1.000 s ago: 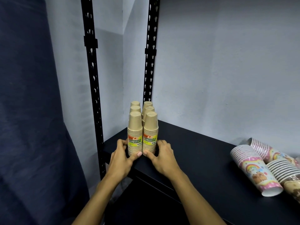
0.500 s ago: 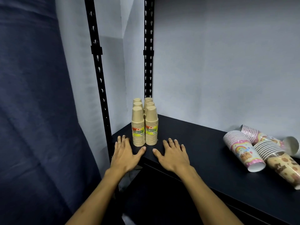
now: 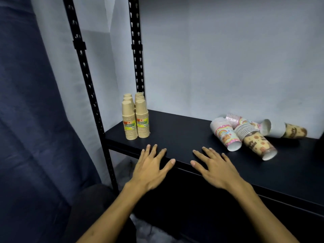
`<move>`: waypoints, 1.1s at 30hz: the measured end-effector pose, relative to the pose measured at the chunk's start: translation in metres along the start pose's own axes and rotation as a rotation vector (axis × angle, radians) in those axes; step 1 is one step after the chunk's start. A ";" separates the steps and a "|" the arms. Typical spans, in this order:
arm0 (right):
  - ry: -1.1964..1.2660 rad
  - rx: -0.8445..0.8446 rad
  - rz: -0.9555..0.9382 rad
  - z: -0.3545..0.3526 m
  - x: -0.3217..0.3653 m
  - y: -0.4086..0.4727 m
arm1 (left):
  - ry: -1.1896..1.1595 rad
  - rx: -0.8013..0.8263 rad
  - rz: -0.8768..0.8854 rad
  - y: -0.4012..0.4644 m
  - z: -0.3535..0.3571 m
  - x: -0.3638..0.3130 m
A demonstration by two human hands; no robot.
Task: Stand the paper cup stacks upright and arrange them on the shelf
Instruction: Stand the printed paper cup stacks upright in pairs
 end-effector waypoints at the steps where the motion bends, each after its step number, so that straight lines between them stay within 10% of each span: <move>1: -0.001 0.001 -0.013 -0.005 -0.007 -0.009 | -0.009 0.030 0.058 0.000 0.006 -0.019; 11: -0.117 -0.264 0.228 -0.070 -0.109 -0.079 | -0.261 0.321 0.256 0.041 0.052 -0.141; 21: -0.210 -0.215 0.683 -0.071 -0.165 -0.084 | -0.102 0.269 0.269 0.087 0.091 -0.138; 33: -0.126 -0.339 0.682 -0.084 -0.193 -0.052 | -0.213 0.193 0.296 0.095 0.083 -0.145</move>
Point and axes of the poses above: each hand's wrist, its own y-axis towards the middle knuckle, its own z-axis out of the palm, x = y × z, the point moved 10 cm from there along y, towards the middle knuckle, and after that the axes turned 14 degrees about -x, right-handed, at the moved point
